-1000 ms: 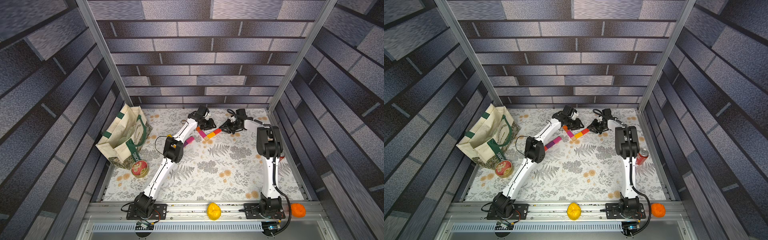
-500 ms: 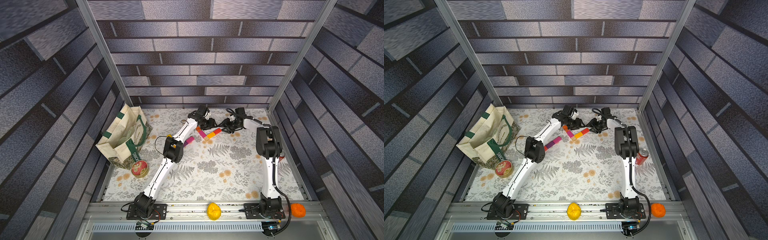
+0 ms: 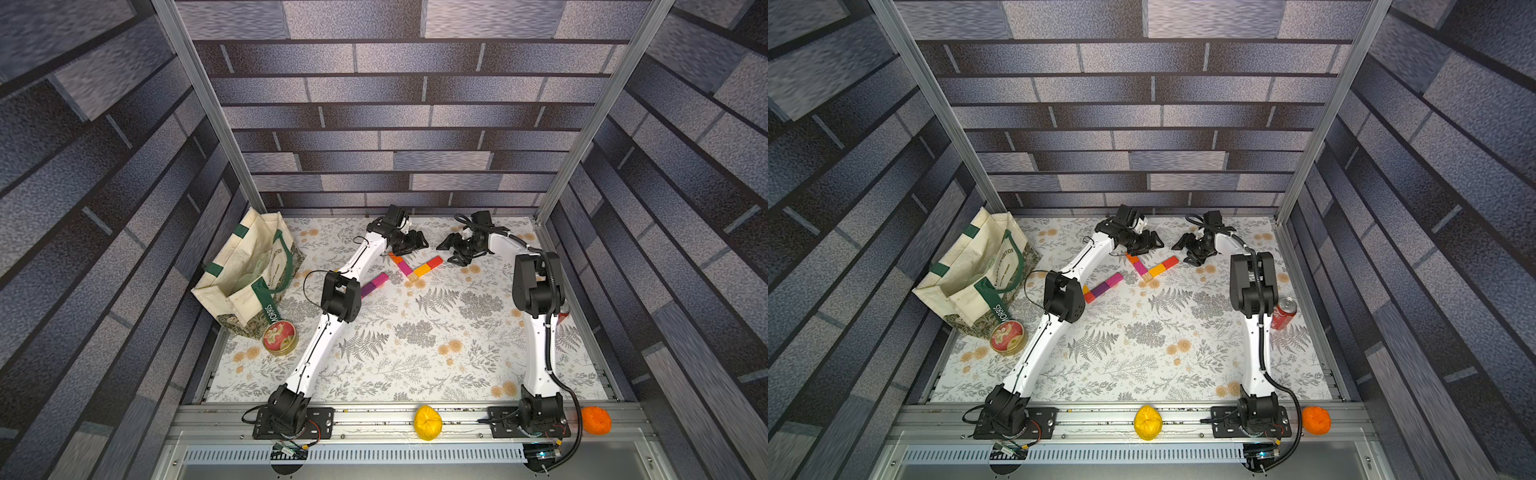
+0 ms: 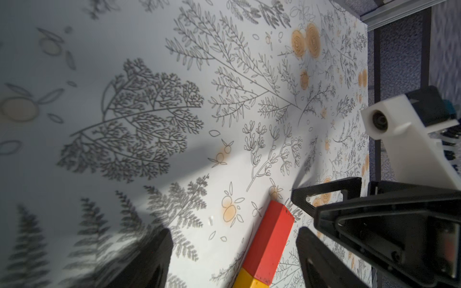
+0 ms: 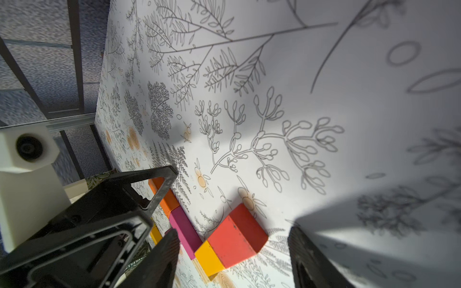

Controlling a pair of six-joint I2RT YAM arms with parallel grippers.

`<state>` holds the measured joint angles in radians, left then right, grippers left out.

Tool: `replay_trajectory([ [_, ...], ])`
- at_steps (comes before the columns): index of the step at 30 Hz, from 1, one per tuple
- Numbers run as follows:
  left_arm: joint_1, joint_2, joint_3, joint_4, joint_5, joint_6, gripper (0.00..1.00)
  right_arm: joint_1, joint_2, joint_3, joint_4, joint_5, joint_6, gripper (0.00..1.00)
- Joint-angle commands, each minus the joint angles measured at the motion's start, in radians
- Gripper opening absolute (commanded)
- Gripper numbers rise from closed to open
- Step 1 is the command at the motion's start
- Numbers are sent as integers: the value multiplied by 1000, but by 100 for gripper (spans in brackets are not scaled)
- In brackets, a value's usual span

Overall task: Assemble the letter v with building blocks
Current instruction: Assemble the building block at the center of the board.

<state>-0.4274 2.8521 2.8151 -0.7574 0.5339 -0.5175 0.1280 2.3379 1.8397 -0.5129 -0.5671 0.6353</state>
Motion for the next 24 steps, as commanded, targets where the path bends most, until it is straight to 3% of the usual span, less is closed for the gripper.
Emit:
replay_trajectory([
  [1,16,-137,6,-17,-15,-4,81,-10,-74,2,-64,37,-6,72],
  [14,0,-302,6,-71,-8,76,78,-10,-404,-191,-33,67,-1,73],
  [24,-61,-478,5,-202,-100,198,70,10,-653,-430,-6,128,4,73],
])
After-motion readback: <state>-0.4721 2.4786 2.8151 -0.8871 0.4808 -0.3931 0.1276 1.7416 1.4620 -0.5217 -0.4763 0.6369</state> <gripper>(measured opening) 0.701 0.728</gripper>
